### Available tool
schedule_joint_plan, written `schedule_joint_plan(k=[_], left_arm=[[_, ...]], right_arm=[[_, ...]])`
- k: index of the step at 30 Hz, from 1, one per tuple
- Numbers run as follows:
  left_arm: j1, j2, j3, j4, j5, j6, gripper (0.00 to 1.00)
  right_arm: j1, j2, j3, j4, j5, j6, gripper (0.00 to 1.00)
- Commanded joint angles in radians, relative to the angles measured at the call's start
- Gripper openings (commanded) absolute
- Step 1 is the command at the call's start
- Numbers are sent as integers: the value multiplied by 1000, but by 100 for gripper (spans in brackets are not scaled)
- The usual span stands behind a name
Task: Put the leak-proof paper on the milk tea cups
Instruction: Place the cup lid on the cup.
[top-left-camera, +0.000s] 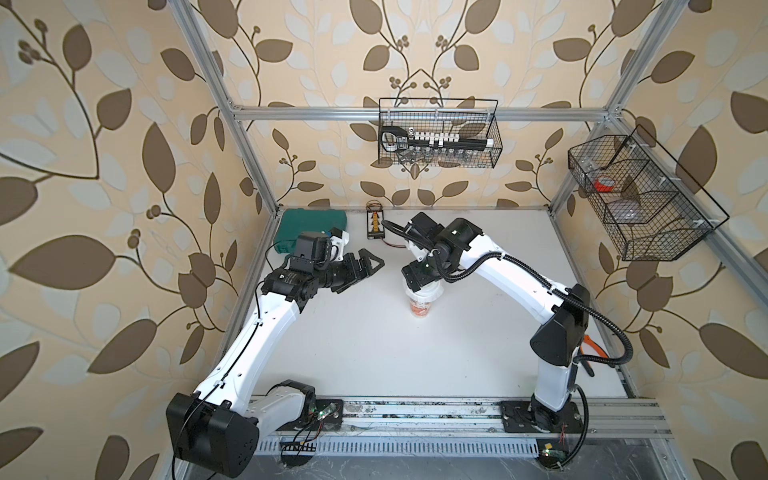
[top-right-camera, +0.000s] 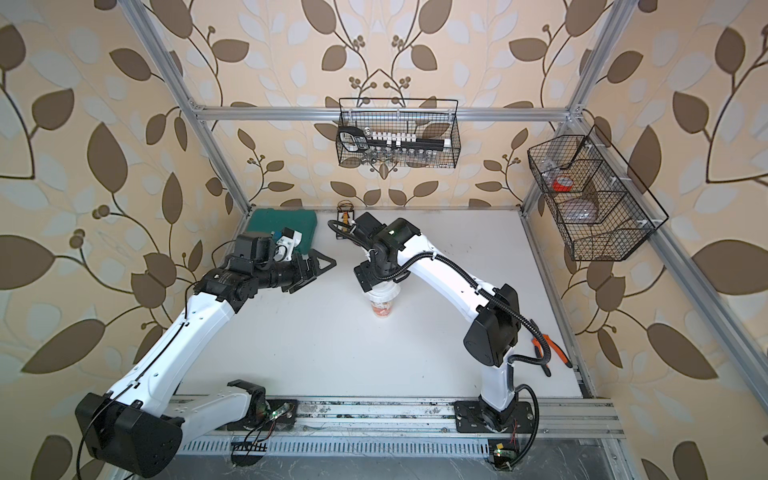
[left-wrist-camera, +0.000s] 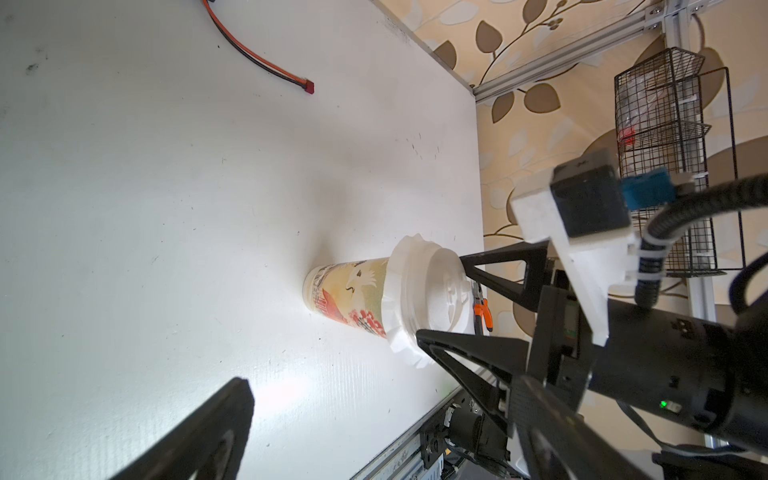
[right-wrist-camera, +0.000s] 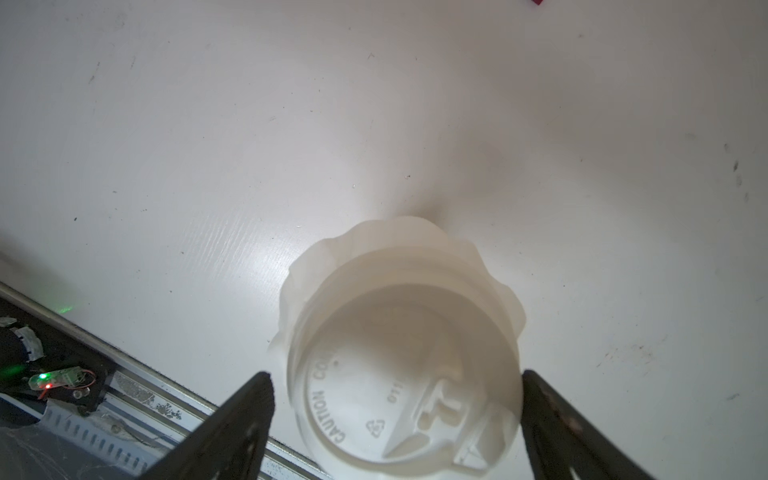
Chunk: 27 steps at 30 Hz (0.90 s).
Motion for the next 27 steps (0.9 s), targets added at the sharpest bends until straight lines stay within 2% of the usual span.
schedule_joint_plan(k=[1, 27], left_arm=[[12, -17, 2, 31, 24, 3, 99], [12, -12, -10, 45, 32, 0, 99]], right_arm=[[-1, 13, 37, -34, -14, 2, 91], [1, -13, -30, -17, -38, 17, 86]])
